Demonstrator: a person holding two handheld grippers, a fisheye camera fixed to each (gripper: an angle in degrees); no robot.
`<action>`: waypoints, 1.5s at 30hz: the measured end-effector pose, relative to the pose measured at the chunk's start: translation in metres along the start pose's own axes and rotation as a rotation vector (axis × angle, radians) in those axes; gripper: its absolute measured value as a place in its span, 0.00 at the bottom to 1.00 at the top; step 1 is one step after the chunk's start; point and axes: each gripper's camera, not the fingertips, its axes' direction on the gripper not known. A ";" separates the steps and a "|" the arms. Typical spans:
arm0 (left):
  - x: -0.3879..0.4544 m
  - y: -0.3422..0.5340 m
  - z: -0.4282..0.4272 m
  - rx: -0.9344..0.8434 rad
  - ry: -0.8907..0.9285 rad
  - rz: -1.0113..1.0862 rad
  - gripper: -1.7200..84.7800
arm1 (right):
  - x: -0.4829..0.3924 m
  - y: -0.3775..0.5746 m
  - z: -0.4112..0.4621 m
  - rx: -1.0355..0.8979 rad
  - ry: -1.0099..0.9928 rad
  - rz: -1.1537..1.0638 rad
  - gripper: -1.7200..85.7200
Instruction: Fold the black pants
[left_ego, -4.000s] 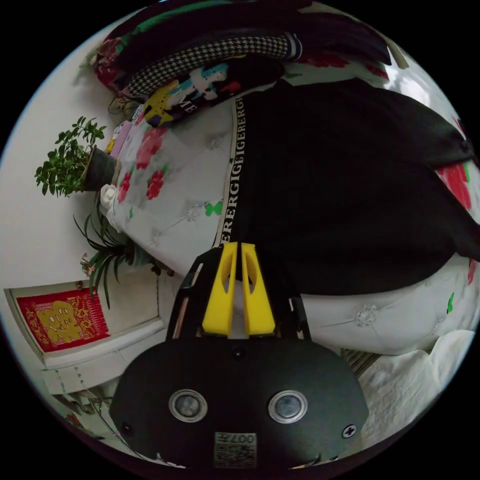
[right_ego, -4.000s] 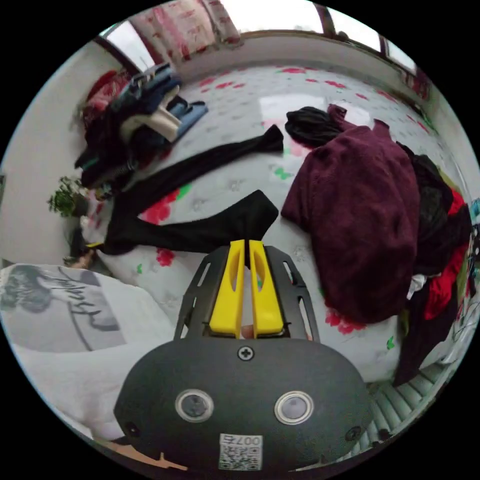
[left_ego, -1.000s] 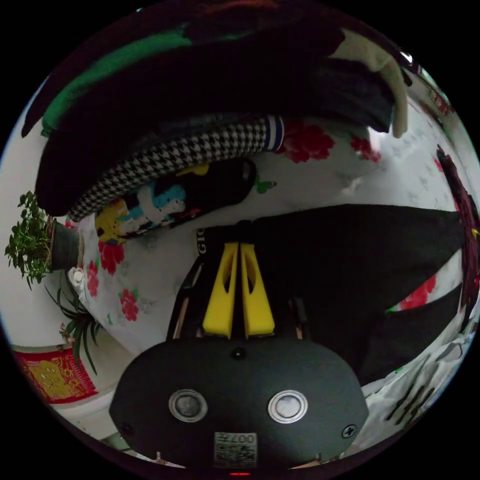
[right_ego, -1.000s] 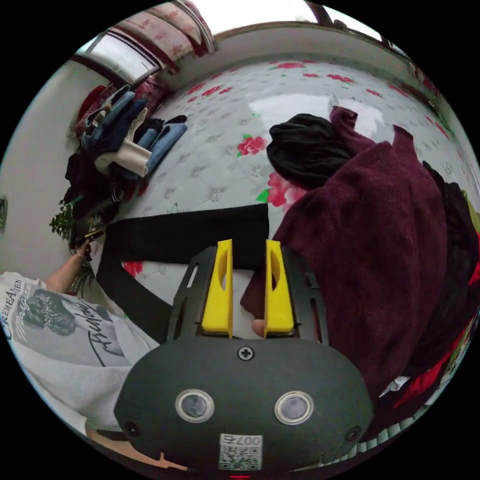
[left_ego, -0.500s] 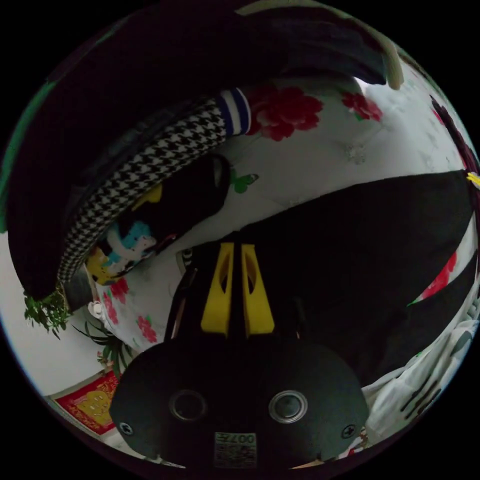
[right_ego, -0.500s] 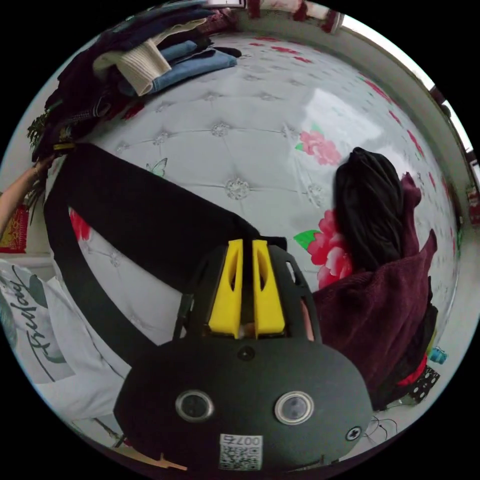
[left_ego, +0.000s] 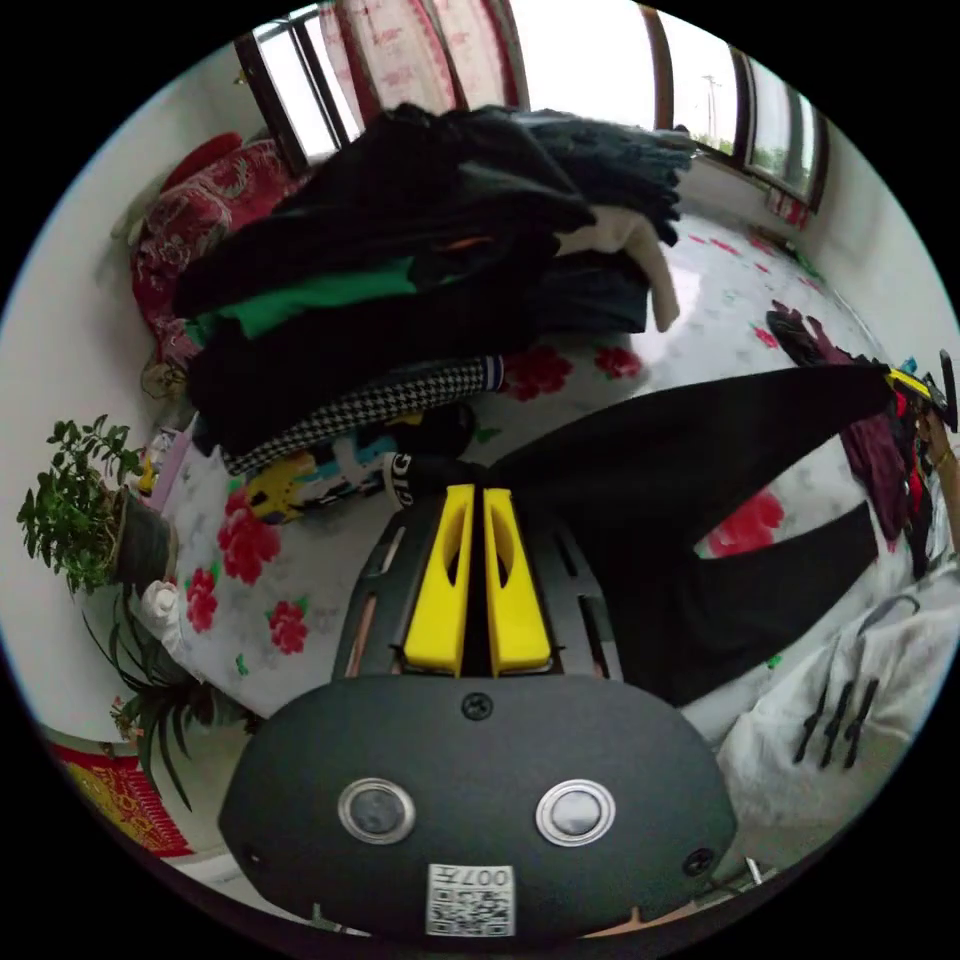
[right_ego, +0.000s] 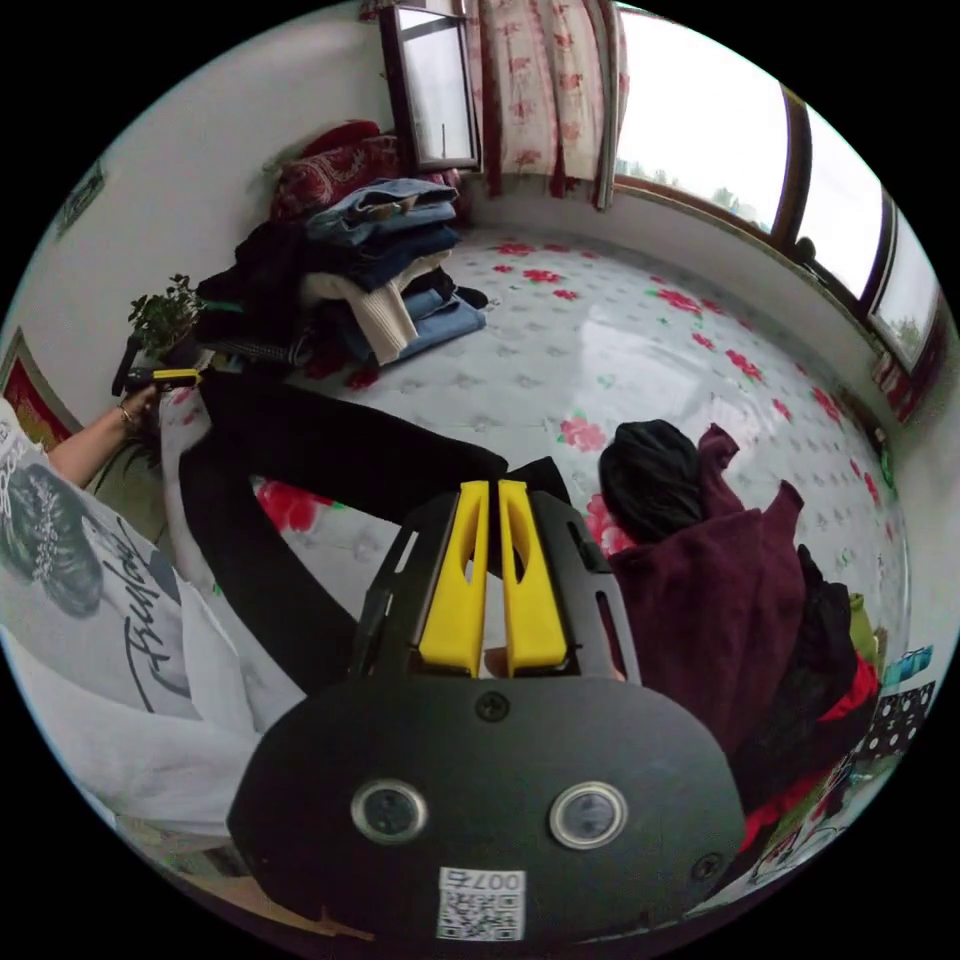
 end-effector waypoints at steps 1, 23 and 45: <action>0.001 0.009 -0.009 0.010 -0.001 0.002 0.01 | -0.014 0.013 -0.014 -0.004 0.007 -0.015 0.02; -0.010 0.170 -0.023 -0.138 0.042 -0.093 0.01 | -0.127 0.170 -0.080 -0.101 0.140 0.054 0.02; 0.005 0.239 -0.006 -0.266 0.087 -0.086 0.05 | -0.109 0.322 -0.061 -0.389 0.292 0.284 0.02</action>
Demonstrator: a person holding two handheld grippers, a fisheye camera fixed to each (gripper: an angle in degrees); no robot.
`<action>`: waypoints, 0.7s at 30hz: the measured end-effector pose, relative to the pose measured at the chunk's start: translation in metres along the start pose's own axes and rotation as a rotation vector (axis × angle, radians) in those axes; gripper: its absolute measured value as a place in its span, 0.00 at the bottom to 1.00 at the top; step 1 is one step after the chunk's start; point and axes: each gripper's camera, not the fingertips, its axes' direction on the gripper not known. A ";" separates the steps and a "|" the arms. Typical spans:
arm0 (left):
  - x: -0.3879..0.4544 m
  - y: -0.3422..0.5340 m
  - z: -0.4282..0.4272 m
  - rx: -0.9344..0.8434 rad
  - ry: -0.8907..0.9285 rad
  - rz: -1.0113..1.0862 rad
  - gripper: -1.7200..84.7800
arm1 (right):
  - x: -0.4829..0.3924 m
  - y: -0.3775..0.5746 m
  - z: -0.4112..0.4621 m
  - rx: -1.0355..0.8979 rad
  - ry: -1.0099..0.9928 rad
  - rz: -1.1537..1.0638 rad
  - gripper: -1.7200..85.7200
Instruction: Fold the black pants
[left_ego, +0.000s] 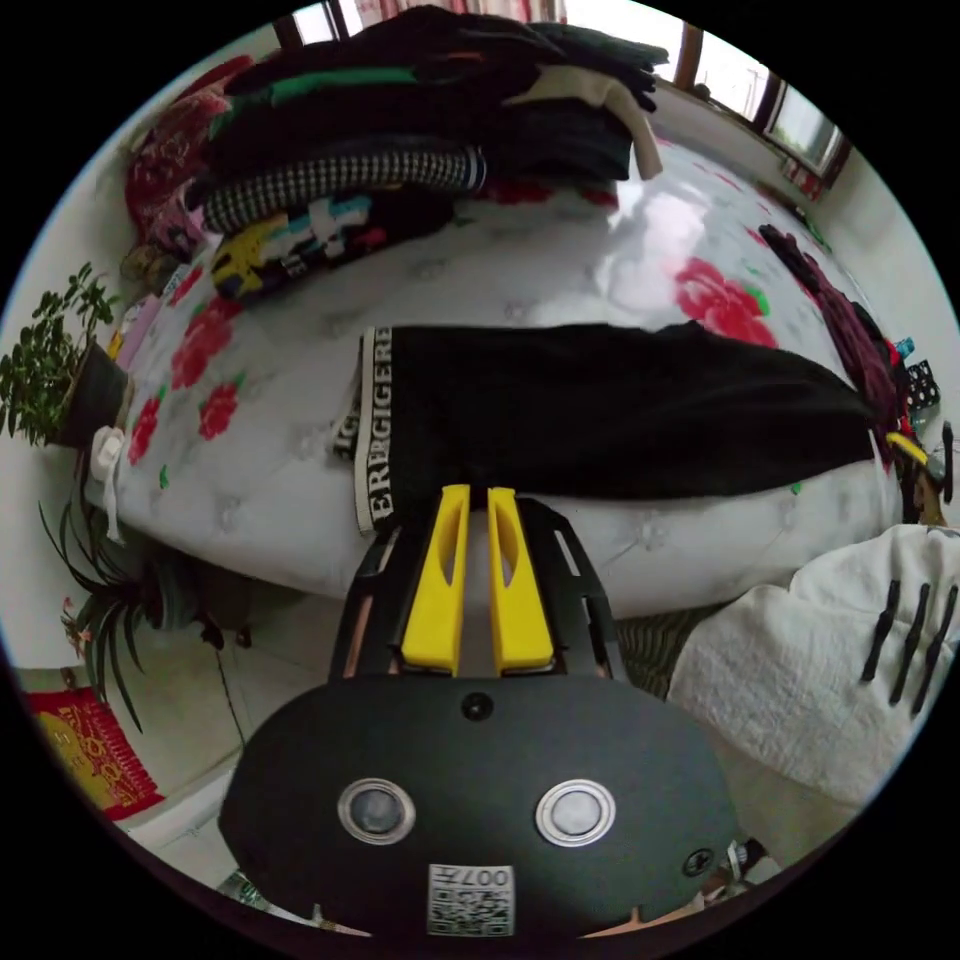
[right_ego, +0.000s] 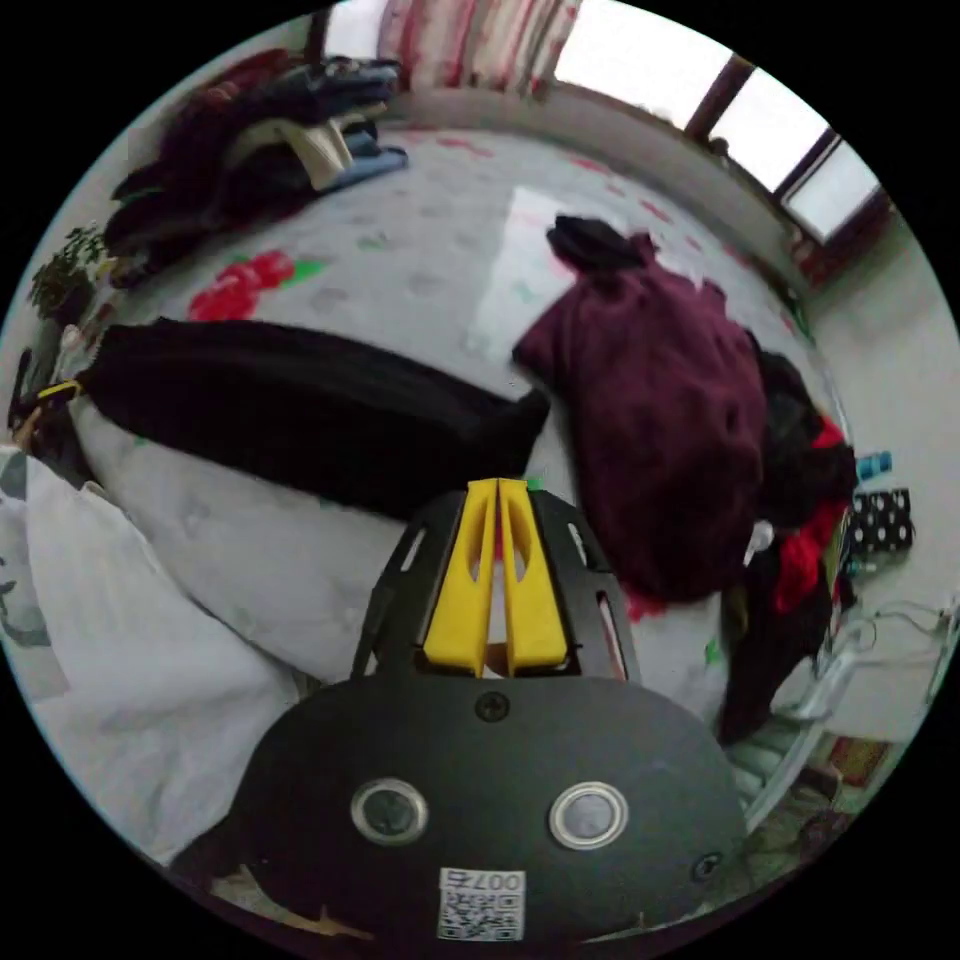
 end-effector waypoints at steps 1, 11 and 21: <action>-0.001 0.003 0.001 -0.006 -0.003 -0.009 0.05 | 0.007 0.020 0.019 -0.081 0.013 0.059 0.02; -0.021 0.029 -0.044 0.155 -0.020 -0.201 0.01 | 0.114 0.117 0.016 0.269 -0.548 0.599 0.06; 0.023 -0.015 0.013 -0.020 -0.038 -0.014 0.01 | 0.171 0.163 0.064 0.271 -0.761 0.823 0.02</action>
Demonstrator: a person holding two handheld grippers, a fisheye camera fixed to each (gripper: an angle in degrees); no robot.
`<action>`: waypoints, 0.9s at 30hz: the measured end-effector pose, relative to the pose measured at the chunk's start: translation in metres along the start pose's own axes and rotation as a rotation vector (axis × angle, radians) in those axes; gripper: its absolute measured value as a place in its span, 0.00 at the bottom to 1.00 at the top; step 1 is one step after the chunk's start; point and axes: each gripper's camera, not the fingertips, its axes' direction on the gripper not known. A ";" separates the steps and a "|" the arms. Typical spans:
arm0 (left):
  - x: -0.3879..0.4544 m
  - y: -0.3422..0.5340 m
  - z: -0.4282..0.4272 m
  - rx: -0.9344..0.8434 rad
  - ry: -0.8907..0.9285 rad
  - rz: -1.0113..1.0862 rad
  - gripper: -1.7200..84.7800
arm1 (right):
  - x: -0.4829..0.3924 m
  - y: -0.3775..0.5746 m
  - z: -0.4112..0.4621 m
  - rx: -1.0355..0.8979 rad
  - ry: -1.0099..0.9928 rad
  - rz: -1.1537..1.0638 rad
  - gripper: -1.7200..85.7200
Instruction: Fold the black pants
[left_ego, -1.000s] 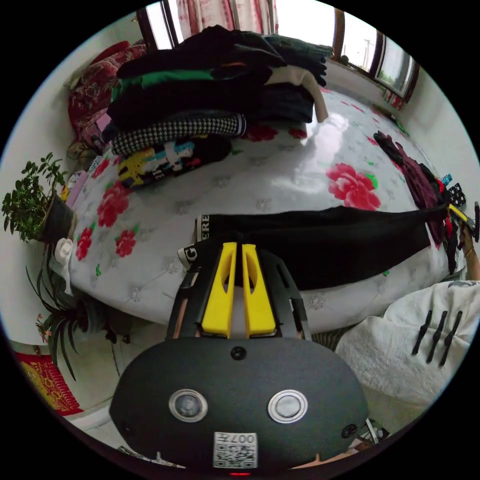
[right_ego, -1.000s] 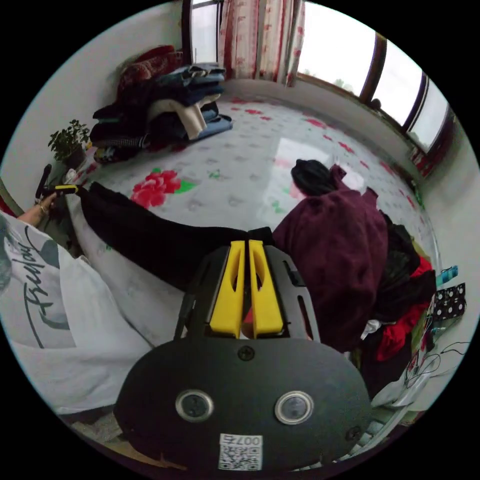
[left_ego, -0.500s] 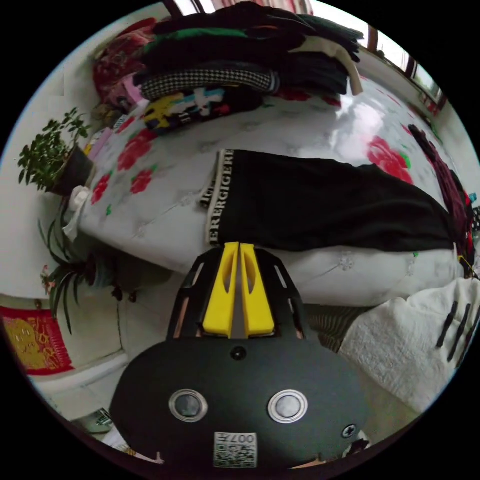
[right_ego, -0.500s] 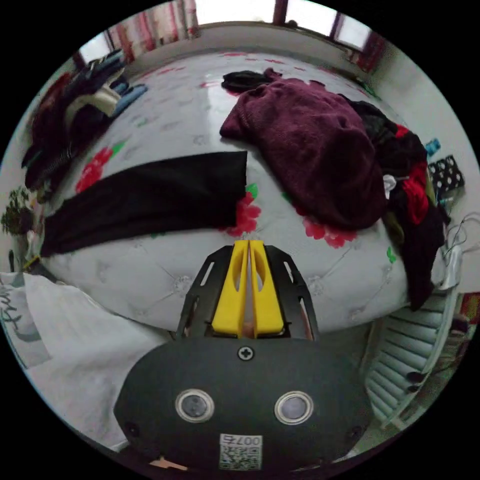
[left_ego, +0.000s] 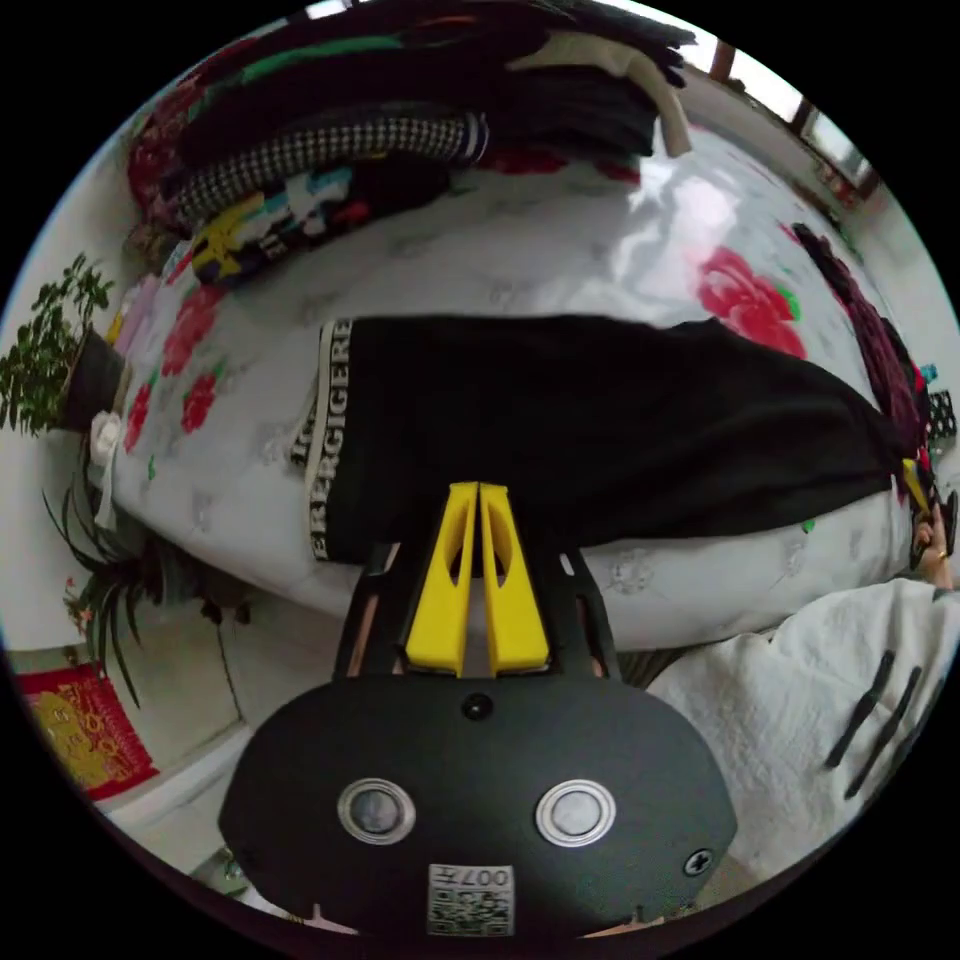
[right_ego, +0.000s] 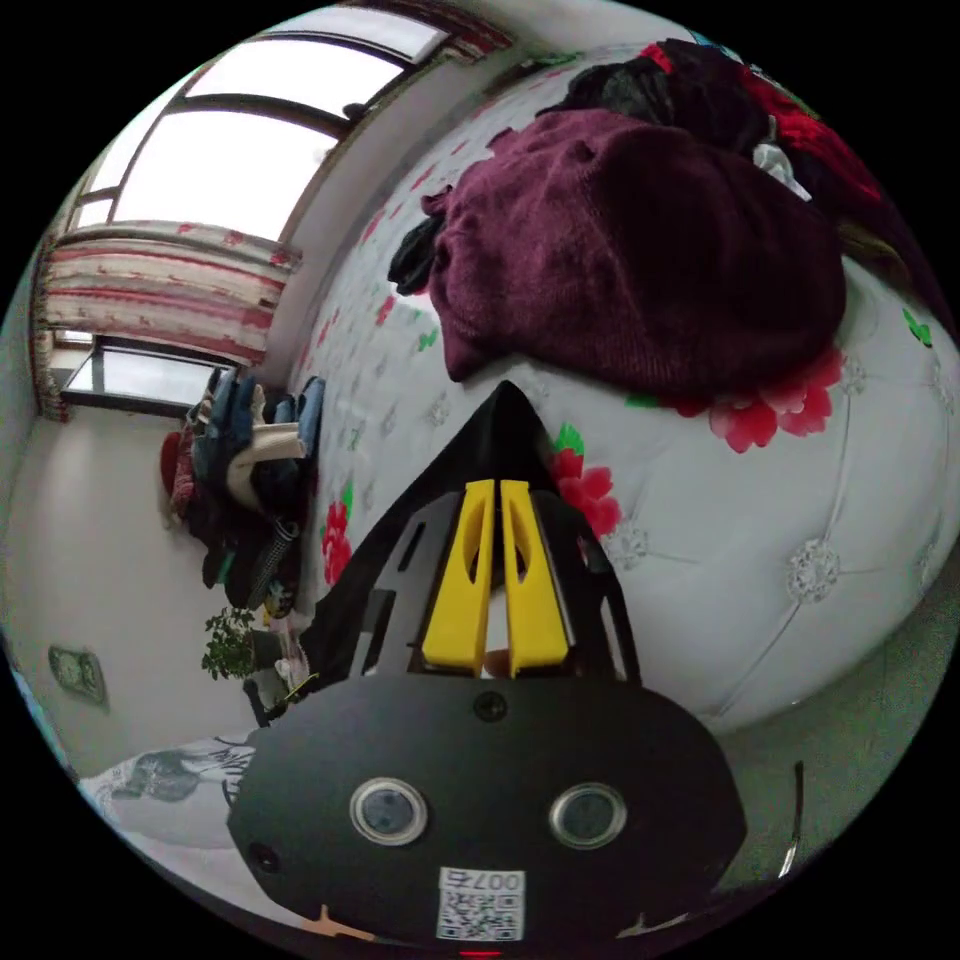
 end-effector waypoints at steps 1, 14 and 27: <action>-0.003 -0.002 0.002 -0.026 -0.015 -0.007 0.01 | 0.008 0.003 -0.011 0.016 -0.021 0.003 0.02; -0.048 0.034 -0.029 0.131 0.157 -0.266 0.01 | 0.097 0.072 -0.023 0.076 -0.167 0.225 0.09; -0.092 0.092 -0.026 0.200 0.390 -0.694 0.09 | 0.049 0.052 0.012 0.237 -0.470 0.327 0.03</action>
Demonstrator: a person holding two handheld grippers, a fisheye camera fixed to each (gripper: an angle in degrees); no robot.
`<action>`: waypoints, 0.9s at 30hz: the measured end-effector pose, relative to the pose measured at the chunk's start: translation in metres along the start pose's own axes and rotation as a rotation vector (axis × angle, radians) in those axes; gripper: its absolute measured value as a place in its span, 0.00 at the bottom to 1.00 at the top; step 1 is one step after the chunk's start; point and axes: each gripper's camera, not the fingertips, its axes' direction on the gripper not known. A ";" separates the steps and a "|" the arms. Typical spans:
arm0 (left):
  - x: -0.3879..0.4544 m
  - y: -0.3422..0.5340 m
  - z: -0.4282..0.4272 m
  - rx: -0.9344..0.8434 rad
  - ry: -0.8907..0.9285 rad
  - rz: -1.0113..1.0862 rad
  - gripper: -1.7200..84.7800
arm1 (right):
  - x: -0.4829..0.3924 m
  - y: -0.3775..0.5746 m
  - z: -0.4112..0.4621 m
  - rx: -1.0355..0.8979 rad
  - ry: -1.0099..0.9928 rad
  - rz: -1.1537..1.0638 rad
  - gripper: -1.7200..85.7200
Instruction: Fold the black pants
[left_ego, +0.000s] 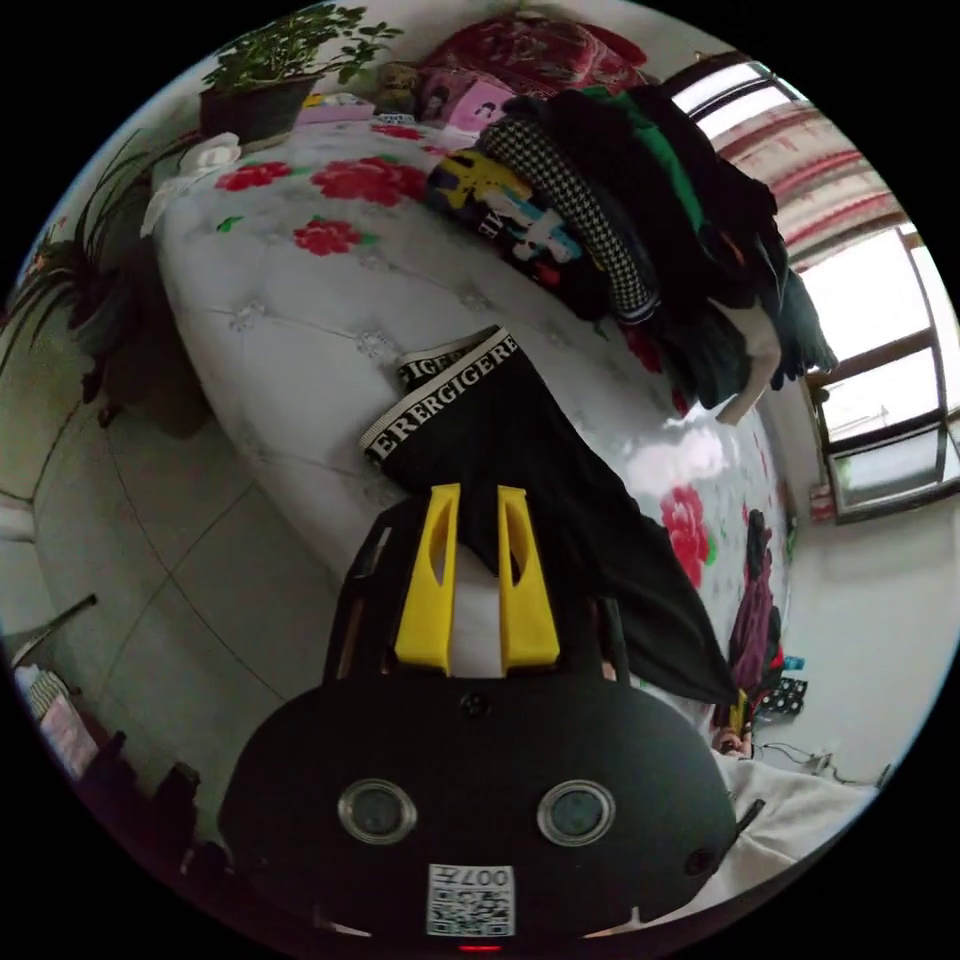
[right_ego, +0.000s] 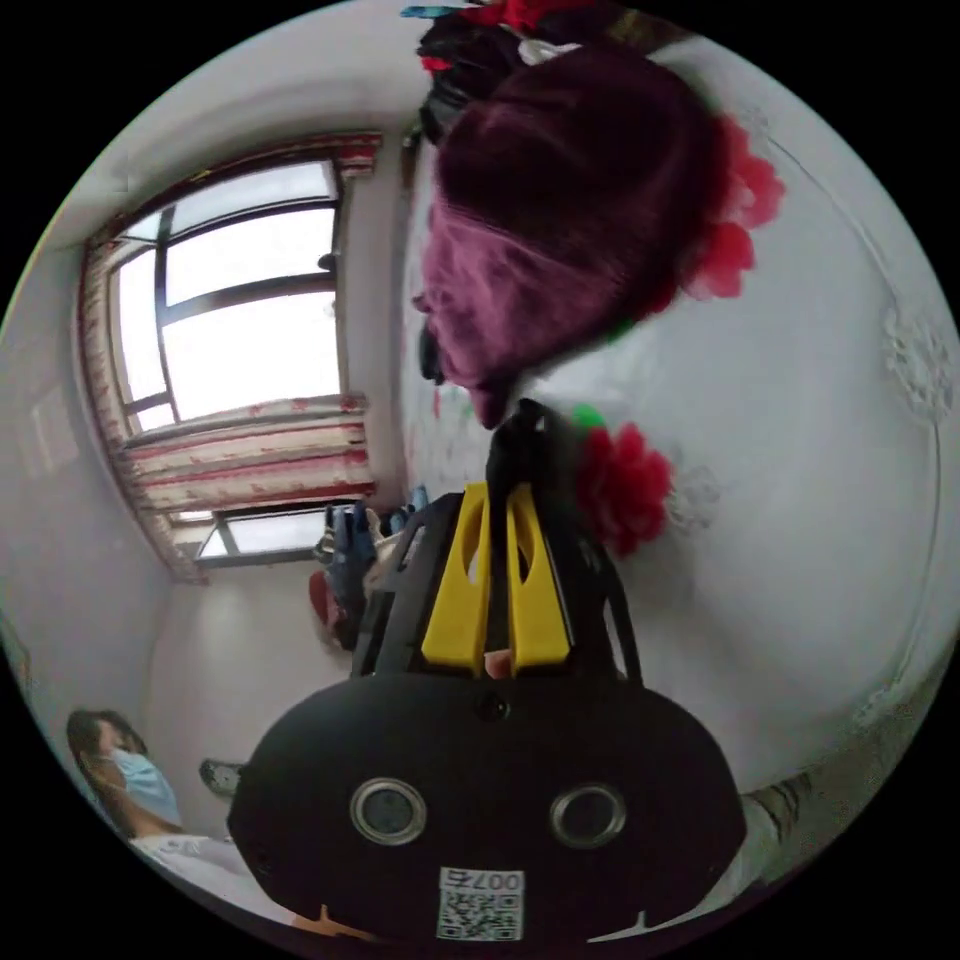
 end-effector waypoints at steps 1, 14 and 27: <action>0.007 0.001 -0.002 0.005 0.008 0.044 0.09 | -0.023 0.001 -0.001 0.008 -0.047 -0.093 0.03; 0.086 0.033 0.032 -0.017 -0.310 0.369 0.08 | -0.162 0.120 0.125 -0.327 0.613 -0.757 0.06; 0.062 0.010 0.053 -0.109 -0.383 0.270 0.06 | -0.205 0.401 0.434 -1.147 0.683 -1.561 0.04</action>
